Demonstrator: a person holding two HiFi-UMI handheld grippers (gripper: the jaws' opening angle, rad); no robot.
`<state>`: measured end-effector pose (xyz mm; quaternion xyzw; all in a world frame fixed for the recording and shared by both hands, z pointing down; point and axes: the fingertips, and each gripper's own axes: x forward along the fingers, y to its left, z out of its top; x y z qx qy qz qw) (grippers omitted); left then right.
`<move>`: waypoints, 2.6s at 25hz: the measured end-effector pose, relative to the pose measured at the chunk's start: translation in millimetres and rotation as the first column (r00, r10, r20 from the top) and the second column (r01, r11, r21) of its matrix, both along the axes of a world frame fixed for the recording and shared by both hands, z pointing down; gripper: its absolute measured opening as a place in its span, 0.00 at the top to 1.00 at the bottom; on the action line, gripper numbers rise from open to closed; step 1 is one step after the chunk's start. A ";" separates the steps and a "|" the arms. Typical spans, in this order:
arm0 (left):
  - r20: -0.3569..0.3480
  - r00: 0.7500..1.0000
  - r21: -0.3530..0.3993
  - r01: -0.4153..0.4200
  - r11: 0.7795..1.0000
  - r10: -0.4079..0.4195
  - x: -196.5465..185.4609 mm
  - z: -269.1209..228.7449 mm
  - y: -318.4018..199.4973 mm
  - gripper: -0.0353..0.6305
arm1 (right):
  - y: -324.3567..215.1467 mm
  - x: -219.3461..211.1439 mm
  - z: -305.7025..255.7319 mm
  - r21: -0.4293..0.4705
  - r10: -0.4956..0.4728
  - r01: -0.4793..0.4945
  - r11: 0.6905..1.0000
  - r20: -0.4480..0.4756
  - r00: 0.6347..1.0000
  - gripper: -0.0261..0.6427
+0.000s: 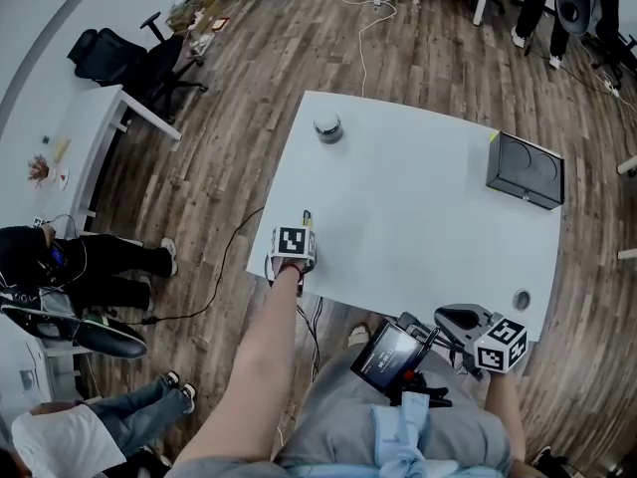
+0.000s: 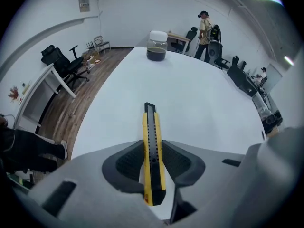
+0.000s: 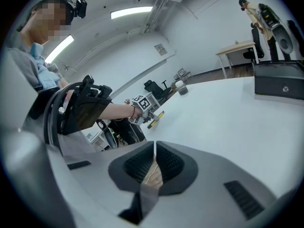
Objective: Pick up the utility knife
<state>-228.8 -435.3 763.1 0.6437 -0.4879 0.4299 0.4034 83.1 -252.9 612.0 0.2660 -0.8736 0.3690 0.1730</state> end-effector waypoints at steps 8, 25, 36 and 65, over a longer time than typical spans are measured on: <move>-0.021 0.998 0.074 -0.051 0.996 0.052 0.0 -6.3 -1.3 0.76 | 2.6 -0.1 -2.3 0.002 0.002 -0.002 1.000 -0.003 1.000 0.92; -0.038 0.994 0.094 -0.095 0.991 0.099 0.4 -5.7 -1.5 0.76 | 7.5 -1.0 -6.5 0.022 0.010 -0.009 1.000 -0.012 1.000 0.92; -0.089 0.993 0.180 -0.059 0.982 0.076 6.0 -32.3 -14.6 0.76 | 8.4 -2.2 -9.6 0.035 0.006 -0.006 0.999 -0.002 1.000 0.92; -0.302 0.937 0.408 -0.040 0.912 0.176 72.8 -141.5 10.8 0.76 | -2.5 -18.7 -22.6 0.115 -0.023 0.022 0.993 0.012 1.000 0.92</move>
